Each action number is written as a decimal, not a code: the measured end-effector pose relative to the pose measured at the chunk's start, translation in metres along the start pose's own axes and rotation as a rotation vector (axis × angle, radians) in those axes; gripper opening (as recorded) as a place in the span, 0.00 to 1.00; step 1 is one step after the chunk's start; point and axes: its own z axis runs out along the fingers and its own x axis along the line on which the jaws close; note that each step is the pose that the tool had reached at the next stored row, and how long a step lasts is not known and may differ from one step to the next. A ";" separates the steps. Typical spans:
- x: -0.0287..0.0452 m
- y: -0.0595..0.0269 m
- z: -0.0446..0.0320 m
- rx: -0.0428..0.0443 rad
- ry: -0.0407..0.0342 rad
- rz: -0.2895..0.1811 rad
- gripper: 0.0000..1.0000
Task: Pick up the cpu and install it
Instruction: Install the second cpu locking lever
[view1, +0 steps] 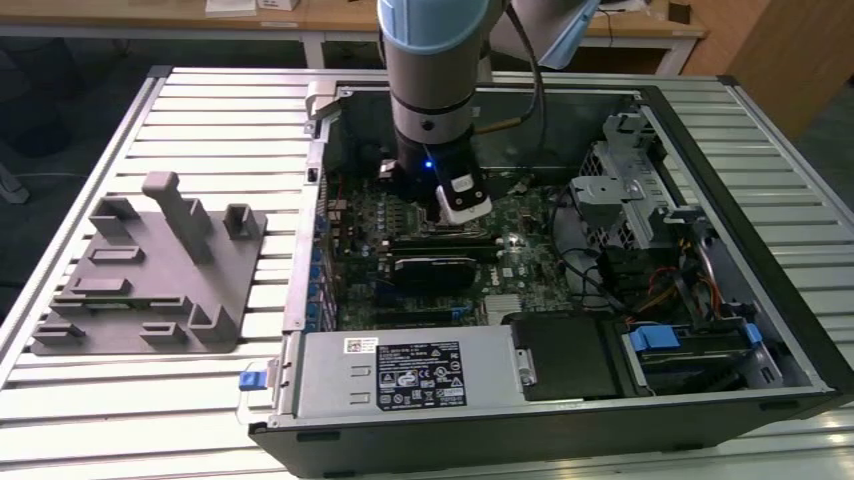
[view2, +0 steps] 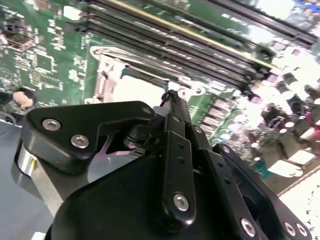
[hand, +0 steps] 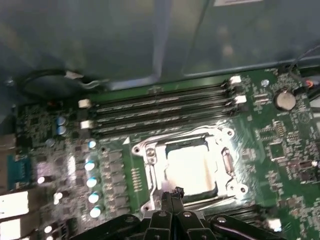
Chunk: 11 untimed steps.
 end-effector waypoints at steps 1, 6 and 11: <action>-0.0021 0.0014 0.0005 0.0010 -0.0001 0.000 0.11; -0.0107 0.0108 0.0032 0.0073 -0.0008 -0.001 0.11; -0.0165 0.0208 0.0064 0.0317 -0.0042 -0.002 0.11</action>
